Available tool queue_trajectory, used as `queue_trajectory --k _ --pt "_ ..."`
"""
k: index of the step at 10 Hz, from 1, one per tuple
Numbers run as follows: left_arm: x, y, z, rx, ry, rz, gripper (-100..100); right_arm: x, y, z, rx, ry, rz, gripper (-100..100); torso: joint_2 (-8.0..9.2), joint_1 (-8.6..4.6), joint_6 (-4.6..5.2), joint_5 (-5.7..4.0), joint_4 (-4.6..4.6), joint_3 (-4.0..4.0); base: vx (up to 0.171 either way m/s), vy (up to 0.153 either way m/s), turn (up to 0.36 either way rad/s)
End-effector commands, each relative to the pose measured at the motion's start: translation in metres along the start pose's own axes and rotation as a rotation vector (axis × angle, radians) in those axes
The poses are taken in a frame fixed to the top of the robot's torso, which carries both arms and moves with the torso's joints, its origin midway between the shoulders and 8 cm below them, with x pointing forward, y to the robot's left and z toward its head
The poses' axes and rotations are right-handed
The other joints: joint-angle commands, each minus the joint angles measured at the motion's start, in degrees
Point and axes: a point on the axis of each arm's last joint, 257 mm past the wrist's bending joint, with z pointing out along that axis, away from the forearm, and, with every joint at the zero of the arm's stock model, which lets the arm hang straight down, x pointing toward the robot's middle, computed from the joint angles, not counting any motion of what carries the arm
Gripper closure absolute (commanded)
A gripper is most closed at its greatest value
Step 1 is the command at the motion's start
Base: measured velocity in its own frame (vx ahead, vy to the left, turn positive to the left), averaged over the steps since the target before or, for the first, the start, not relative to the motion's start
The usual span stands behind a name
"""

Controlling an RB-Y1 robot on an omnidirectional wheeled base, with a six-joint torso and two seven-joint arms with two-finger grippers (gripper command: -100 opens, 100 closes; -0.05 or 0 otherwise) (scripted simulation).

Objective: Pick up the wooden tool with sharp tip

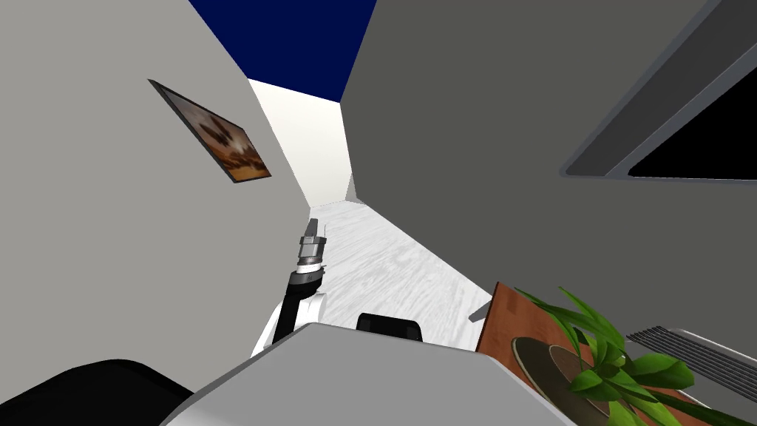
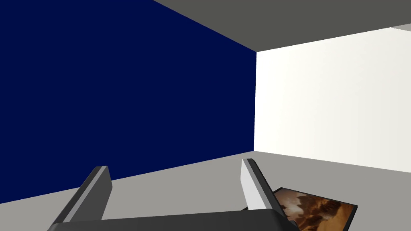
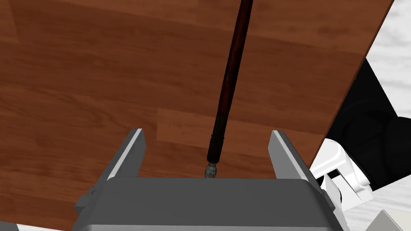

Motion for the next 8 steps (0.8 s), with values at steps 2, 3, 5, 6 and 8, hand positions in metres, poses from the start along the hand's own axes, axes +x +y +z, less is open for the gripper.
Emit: queue_trajectory --k 2,3,5,6,8 --pt "0.0 0.0 0.0 0.0 0.0 0.0 0 -0.004 0.008 0.0 -0.006 -0.028 0.069 -100 -0.1 0.1 0.02 0.02 -0.02 -0.06 0.011 0.004 -0.021" --pt "0.0 0.0 0.0 0.0 0.0 0.0 0 -0.006 0.007 0.0 -0.005 -0.037 0.091 -100 -0.14 0.16 0.01 0.04 -0.03 -0.08 0.005 0.011 -0.003" --pt "0.0 0.0 0.0 0.0 0.0 0.0 0 -0.011 0.006 0.0 -0.002 -0.056 0.136 -100 -0.13 0.16 0.0 0.04 -0.03 -0.08 0.0 0.003 0.002" --pt "0.0 0.0 0.0 0.0 0.0 0.0 0 -0.012 0.005 0.0 -0.001 -0.061 0.148 -100 -0.12 0.14 0.0 0.04 -0.03 -0.08 0.0 0.0 0.0" --pt "0.0 0.0 0.0 0.0 0.0 0.0 0 -0.02 0.02 0.006 -0.002 -0.057 0.147 -100 -0.13 -0.04 0.0 0.0 -0.03 -0.08 0.013 -0.066 0.03"
